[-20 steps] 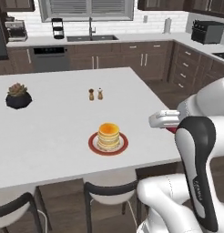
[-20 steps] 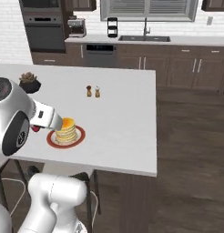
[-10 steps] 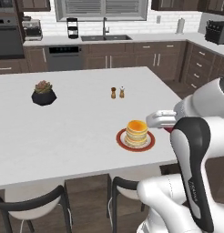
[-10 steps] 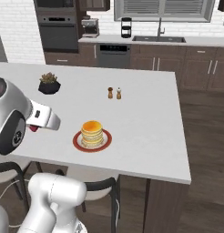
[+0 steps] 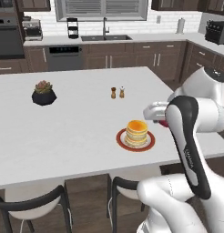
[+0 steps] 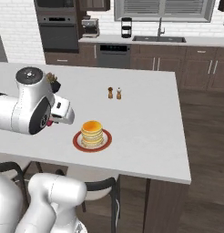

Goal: Take the strawberry from the fridge and place it on top of the pancake, located on the dining counter.

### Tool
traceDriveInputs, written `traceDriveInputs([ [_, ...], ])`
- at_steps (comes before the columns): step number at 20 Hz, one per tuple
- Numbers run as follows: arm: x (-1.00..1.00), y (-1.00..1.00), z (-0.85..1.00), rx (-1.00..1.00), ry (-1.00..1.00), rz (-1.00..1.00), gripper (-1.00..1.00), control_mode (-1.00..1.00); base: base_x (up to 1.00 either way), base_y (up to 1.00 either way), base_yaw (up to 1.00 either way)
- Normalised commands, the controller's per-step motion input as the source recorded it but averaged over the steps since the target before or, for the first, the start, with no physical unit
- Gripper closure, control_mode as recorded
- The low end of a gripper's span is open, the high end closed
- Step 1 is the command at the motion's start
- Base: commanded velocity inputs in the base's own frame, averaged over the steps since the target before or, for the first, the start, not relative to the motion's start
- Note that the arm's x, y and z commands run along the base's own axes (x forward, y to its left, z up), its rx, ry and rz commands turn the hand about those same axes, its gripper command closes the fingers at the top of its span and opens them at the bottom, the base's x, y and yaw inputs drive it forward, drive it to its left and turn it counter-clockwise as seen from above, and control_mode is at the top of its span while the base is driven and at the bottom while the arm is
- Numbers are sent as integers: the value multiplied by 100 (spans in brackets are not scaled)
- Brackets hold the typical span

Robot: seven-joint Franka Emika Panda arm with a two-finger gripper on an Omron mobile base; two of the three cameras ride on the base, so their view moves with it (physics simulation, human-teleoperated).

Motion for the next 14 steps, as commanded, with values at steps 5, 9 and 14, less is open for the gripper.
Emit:
traceDriveInputs([
  [5,76,-43,-48,0,32,0,100,-100,0,0,0],
  [9,60,-50,-61,1,23,0,100,-100,0,0,0],
  [14,44,-16,-55,-1,7,0,100,-100,0,0,0],
])
